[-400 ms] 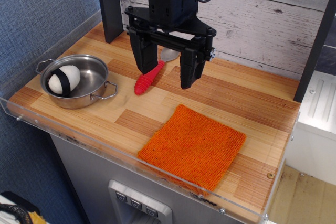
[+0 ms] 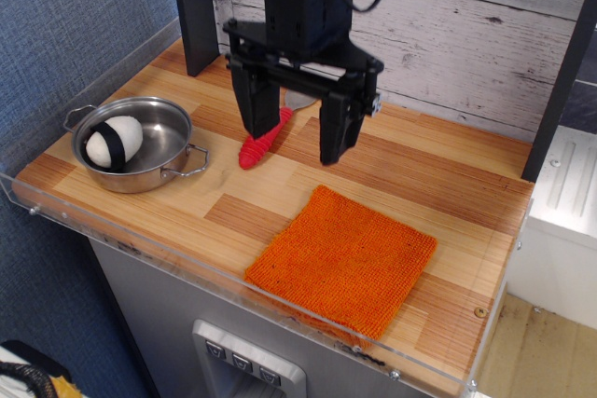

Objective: Place the sushi on the orange rag.

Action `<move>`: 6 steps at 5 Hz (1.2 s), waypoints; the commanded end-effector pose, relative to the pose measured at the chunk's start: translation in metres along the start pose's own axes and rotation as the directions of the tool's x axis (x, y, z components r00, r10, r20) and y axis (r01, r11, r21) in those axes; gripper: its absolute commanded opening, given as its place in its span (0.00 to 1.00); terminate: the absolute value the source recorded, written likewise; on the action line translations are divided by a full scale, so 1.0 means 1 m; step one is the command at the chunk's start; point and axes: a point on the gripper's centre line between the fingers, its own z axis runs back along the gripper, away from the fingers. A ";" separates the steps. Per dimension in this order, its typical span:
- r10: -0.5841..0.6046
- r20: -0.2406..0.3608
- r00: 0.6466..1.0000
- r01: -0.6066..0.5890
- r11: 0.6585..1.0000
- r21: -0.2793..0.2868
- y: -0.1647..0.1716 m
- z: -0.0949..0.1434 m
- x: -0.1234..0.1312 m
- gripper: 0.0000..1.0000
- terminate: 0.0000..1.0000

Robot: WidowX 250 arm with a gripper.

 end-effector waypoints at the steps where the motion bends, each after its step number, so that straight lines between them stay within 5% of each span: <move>1: -0.022 0.178 0.984 0.017 0.999 0.029 0.048 0.008 -0.007 1.00 0.00; 2: -0.047 0.242 0.969 0.026 0.996 0.089 0.082 0.012 -0.019 1.00 0.00; 6: 0.180 0.223 0.958 -0.208 0.972 0.110 0.204 -0.008 -0.031 1.00 0.00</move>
